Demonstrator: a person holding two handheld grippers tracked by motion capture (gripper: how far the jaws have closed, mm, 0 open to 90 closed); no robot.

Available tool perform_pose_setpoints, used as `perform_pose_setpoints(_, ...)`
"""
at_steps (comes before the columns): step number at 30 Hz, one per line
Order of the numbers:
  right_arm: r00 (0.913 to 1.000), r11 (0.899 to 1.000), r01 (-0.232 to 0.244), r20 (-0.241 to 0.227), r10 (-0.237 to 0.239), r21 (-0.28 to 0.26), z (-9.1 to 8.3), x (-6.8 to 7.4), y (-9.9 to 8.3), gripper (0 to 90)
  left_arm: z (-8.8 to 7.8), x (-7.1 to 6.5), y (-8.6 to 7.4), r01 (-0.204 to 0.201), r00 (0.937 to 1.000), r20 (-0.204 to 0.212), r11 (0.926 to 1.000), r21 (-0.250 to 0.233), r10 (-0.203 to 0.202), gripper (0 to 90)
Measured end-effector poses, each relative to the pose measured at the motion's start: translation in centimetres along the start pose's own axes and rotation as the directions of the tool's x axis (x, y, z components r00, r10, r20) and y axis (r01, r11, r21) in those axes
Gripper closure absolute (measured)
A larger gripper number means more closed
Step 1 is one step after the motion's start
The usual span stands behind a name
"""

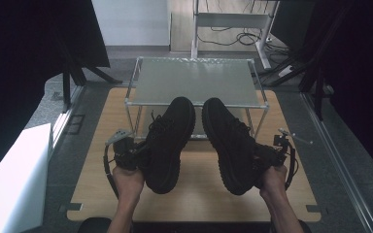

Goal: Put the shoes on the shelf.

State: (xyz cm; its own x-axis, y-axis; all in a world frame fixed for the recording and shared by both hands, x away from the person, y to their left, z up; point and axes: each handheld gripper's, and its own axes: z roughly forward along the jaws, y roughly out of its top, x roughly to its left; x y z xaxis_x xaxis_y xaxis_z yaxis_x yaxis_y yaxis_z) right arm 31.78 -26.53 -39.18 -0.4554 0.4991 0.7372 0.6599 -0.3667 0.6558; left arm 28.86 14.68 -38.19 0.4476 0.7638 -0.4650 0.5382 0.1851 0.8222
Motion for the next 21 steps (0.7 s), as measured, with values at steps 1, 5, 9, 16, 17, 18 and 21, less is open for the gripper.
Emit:
perform_pose_setpoints(1, 1.0, 1.0, 0.0, -0.002, 0.0, -0.006, 0.2, 0.3, 0.4, 76.1, 0.1, -0.1, 0.2, 0.0, 1.0, 0.001, 1.0, -0.003, 0.0, 78.8)
perform_pose_setpoints(5, 1.0, 1.0, 0.004, -0.003, -0.004, -0.01, 0.6, 0.8, 1.3, 76.0, 0.5, -0.2, 1.2, 0.011, 0.9999, 0.009, 0.9997, -0.023, -0.01, 78.7)
perform_pose_setpoints(9, 0.9999, 1.0, -0.016, -0.002, 0.016, -0.017, 1.1, 1.1, 2.3, 76.0, 0.8, -0.3, 2.2, 0.02, 0.9996, 0.018, 0.999, -0.039, -0.02, 78.7)
perform_pose_setpoints(16, 0.9982, 0.997, -0.058, -0.017, 0.057, -0.047, 1.9, 1.3, 3.9, 76.1, 1.6, 0.1, 4.2, 0.056, 0.9981, 0.027, 0.997, -0.054, -0.055, 78.8)
perform_pose_setpoints(17, 0.9982, 0.997, -0.059, -0.014, 0.058, -0.052, 2.0, 1.4, 4.3, 76.1, 1.8, 0.2, 4.4, 0.065, 0.9975, 0.029, 0.9962, -0.058, -0.064, 78.8)
perform_pose_setpoints(18, 0.998, 0.996, -0.063, -0.008, 0.062, -0.059, 2.3, 1.6, 4.8, 76.1, 1.9, 0.2, 4.7, 0.071, 0.9972, 0.028, 0.9956, -0.061, -0.07, 78.8)
perform_pose_setpoints(21, 0.9975, 0.995, -0.071, 0.001, 0.071, -0.073, 2.8, 1.7, 5.4, 76.1, 2.4, 0.3, 5.4, 0.089, 0.9956, 0.033, 0.994, -0.063, -0.087, 78.8)
